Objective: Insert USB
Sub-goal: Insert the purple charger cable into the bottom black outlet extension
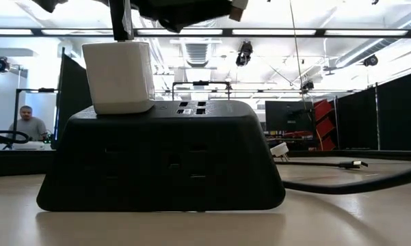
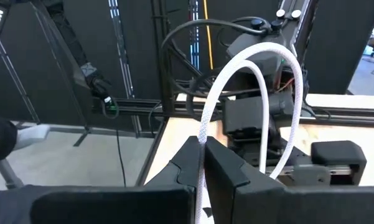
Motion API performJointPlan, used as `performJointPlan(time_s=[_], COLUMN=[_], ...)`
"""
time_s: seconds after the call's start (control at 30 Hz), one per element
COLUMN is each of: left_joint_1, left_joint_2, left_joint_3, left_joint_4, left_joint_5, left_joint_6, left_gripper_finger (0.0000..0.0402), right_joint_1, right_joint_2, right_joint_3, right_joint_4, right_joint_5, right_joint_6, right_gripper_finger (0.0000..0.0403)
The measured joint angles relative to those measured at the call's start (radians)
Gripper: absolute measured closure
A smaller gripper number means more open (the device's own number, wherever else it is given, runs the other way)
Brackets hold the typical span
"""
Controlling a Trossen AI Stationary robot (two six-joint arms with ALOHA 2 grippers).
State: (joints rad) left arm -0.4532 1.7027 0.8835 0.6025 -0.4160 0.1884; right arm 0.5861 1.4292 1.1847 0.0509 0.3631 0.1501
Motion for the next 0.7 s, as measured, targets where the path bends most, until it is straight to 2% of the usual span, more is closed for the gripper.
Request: performJointPlan(time_s=[0.27, 0.37, 0.47, 0.7], left_joint_1=[0.0, 0.0, 0.0, 0.0], left_joint_2=[0.0, 0.005, 0.007, 0.007], left_joint_3=[0.004, 0.004, 0.004, 0.004], left_joint_4=[0.036, 0.077, 0.078, 0.082], left_joint_5=[0.036, 0.035, 0.035, 0.035], left_joint_6=[-0.003, -0.004, -0.003, 0.009], left_gripper_finger=[0.013, 0.015, 0.0201, 0.0378], right_joint_1=[-0.008, -0.011, -0.017, -0.022], right_joint_2=[0.0, 0.0, 0.0, 0.0], right_joint_3=[0.0, 0.0, 0.0, 0.0], right_joint_4=[-0.001, -0.001, 0.0, 0.015], right_joint_5=[0.003, 0.003, 0.002, 0.002], right_joint_6=[-0.006, -0.018, -0.019, -0.02], right_gripper_finger=[0.0401, 0.0401, 0.0401, 0.0401])
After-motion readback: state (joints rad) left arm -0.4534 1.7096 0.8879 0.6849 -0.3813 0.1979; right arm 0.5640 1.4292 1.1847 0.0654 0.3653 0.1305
